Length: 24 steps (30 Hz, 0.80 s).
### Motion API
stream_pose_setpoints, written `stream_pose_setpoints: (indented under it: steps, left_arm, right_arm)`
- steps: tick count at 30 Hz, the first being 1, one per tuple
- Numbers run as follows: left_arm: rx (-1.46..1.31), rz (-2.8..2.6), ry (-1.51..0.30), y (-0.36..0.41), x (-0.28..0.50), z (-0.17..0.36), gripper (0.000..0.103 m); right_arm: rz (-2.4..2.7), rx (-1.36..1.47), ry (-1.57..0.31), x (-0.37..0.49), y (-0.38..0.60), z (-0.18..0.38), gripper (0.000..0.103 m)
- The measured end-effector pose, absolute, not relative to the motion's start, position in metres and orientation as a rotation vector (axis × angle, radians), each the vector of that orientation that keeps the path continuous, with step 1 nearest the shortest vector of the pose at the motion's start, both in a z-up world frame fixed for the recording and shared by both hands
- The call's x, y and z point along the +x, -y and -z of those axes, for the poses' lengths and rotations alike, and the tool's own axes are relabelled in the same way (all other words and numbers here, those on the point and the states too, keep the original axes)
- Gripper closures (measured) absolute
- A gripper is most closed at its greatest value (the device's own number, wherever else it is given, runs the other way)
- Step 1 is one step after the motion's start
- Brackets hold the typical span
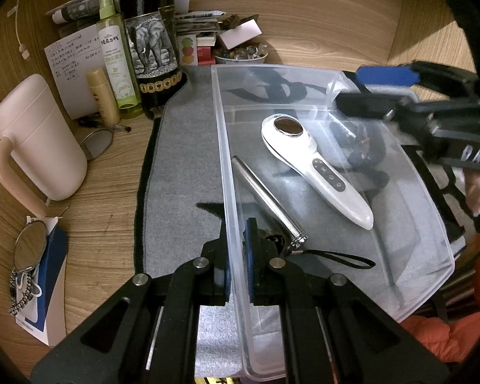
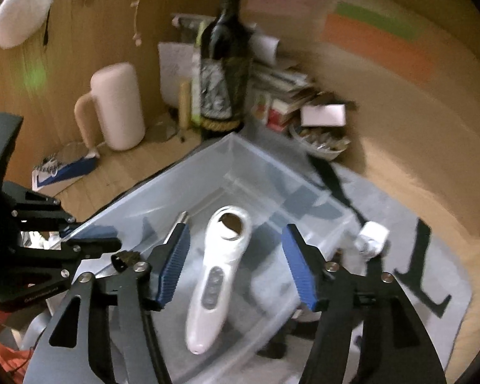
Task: Organize rigid objects
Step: 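Carry the silver tube into the box and release it with the right gripper, then grasp the black plug-shaped object beside the keys with the right gripper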
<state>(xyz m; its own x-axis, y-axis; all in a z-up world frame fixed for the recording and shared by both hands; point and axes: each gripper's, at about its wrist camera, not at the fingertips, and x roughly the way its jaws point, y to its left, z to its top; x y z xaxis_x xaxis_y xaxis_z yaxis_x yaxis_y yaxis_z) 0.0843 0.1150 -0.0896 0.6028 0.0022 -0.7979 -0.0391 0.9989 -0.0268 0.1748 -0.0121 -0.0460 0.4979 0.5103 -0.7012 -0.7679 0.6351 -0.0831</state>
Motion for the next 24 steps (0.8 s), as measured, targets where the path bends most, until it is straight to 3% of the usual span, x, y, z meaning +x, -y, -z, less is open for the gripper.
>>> stream_pose_setpoints:
  steps: [2, 12, 24]
  left_arm:
    - [-0.043, -0.025, -0.925, -0.115, 0.085, 0.09, 0.096]
    - [-0.039, -0.03, -0.932, -0.117, 0.086, 0.09, 0.096]
    - [-0.034, -0.043, -0.939, -0.116, 0.087, 0.09, 0.096]
  right_arm:
    - [-0.775, -0.394, -0.672, 0.177, 0.022, 0.039, 0.038]
    - [-0.649, -0.31, -0.656, 0.195, 0.079, 0.027, 0.037]
    - [-0.604, -0.299, -0.83, 0.201, 0.109, 0.084, 0.037]
